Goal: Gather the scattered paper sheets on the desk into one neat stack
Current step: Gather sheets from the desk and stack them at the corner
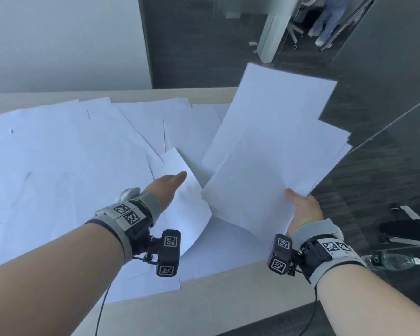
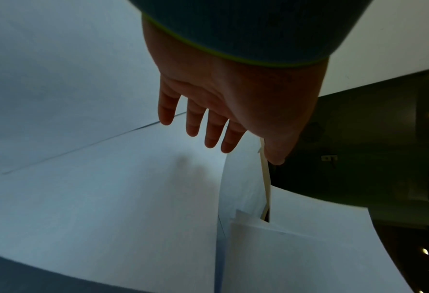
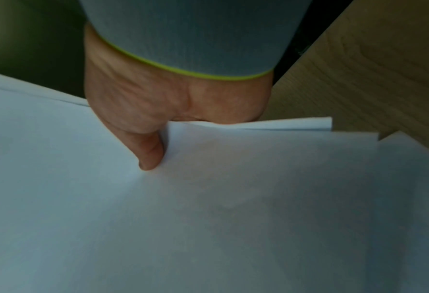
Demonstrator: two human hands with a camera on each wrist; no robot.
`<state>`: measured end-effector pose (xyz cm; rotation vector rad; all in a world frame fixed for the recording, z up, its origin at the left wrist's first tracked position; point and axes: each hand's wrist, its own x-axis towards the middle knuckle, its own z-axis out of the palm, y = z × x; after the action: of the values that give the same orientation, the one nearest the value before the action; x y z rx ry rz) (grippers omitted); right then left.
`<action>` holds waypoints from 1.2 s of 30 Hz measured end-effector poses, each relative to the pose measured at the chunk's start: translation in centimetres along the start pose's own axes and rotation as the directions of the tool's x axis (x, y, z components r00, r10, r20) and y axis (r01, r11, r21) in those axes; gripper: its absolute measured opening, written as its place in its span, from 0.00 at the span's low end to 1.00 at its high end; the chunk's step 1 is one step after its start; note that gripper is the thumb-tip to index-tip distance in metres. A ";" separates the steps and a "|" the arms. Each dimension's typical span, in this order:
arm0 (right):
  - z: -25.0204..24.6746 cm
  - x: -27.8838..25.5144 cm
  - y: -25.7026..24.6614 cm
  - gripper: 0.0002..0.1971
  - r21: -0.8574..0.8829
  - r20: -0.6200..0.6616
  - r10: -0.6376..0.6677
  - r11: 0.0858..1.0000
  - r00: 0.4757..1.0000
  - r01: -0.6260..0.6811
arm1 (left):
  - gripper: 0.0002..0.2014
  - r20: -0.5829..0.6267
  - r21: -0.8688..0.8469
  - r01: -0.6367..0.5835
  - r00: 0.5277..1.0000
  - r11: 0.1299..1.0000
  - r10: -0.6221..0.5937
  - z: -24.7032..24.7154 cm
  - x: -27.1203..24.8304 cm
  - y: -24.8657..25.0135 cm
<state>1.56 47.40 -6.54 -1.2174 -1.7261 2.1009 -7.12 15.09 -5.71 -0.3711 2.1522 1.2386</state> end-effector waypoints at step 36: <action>6.0 -1.9 -0.2 0.08 -0.131 0.378 -0.044 0.986 0.925 0.100 | 0.34 0.066 0.022 -0.183 0.981 0.983 0.181 1.0 0.3 1.8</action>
<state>-1.32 41.89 -5.44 -0.8016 -2.0810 2.3107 -7.87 16.91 -5.03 -0.1220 2.1844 1.3003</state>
